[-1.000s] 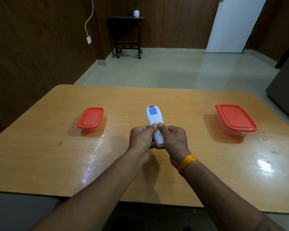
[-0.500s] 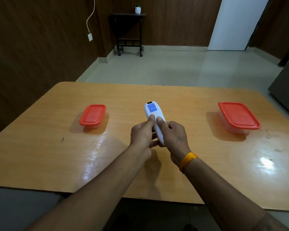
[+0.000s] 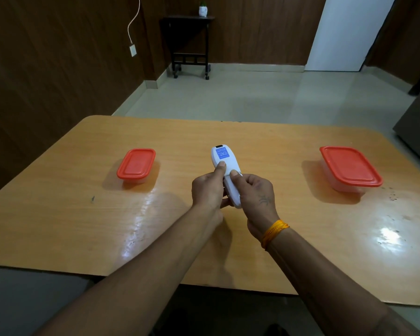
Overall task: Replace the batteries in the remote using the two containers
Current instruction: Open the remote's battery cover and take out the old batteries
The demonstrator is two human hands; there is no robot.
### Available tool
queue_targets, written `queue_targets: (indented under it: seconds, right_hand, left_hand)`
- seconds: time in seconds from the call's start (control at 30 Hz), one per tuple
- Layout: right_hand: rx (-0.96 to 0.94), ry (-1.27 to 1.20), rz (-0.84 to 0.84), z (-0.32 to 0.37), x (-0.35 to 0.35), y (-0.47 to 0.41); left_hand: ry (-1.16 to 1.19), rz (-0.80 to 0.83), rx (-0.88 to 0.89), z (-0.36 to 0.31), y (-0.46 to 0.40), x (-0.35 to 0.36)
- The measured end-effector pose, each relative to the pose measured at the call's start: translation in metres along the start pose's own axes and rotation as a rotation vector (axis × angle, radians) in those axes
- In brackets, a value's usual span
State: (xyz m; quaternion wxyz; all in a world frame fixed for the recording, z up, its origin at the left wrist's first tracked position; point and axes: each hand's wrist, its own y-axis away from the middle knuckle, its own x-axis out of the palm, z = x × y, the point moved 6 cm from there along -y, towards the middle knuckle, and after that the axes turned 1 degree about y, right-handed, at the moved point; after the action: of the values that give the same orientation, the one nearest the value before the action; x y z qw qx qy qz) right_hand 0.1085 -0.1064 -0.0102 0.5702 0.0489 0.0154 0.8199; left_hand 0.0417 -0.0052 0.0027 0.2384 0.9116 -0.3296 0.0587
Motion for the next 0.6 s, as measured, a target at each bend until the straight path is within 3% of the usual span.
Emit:
queue_targets:
  seconds: [0.17, 0.4, 0.6]
  right_hand:
    - [-0.096, 0.284, -0.078, 0.011, -0.012, 0.002]
    - [-0.404, 0.759, -0.084, 0.022, -0.002, 0.015]
    - [-0.504, 0.74, -0.137, 0.03, -0.003, 0.019]
  left_hand:
    - [0.015, 0.019, 0.007, -0.002, -0.008, -0.006]
    - [0.026, -0.014, 0.016, -0.001, -0.016, -0.013]
    - [0.014, -0.023, 0.04, -0.003, -0.019, -0.017]
